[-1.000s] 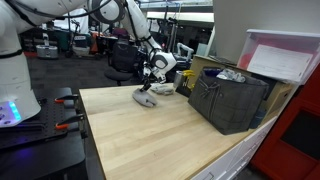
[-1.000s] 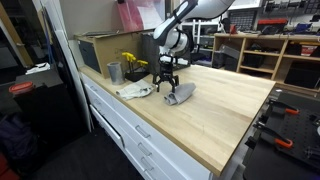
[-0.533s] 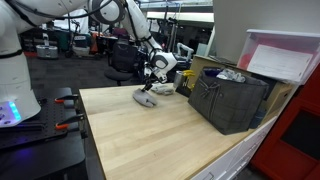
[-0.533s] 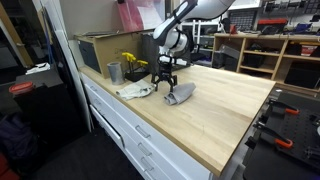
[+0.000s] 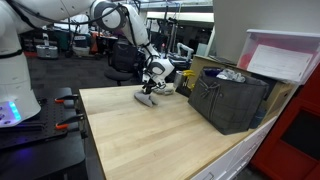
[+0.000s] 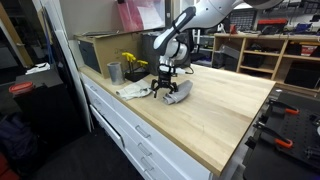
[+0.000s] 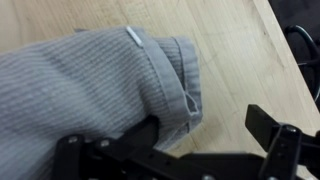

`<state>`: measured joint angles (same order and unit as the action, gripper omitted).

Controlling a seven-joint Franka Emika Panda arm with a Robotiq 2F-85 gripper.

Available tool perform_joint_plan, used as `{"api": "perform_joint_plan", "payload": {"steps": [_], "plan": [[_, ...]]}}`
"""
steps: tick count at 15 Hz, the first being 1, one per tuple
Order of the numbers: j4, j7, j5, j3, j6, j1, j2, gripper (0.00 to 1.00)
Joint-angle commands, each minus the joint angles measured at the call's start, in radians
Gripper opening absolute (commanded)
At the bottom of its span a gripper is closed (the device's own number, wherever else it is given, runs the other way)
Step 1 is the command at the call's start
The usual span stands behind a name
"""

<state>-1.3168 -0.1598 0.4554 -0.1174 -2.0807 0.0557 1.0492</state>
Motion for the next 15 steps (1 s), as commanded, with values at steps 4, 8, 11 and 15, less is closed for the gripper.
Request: {"api": "perform_joint_plan", "payload": {"steps": [4, 8, 11, 15], "plan": [[-0.053, 0.071, 0.006, -0.036, -0.213, -0.004, -0.047, 1.0], [-0.134, 0.136, -0.029, -0.042, -0.403, -0.021, -0.137, 1.0], [-0.213, 0.147, -0.076, -0.026, -0.468, -0.018, -0.228, 1.0], [-0.336, 0.093, -0.178, 0.069, -0.363, -0.015, -0.376, 1.0]]}}
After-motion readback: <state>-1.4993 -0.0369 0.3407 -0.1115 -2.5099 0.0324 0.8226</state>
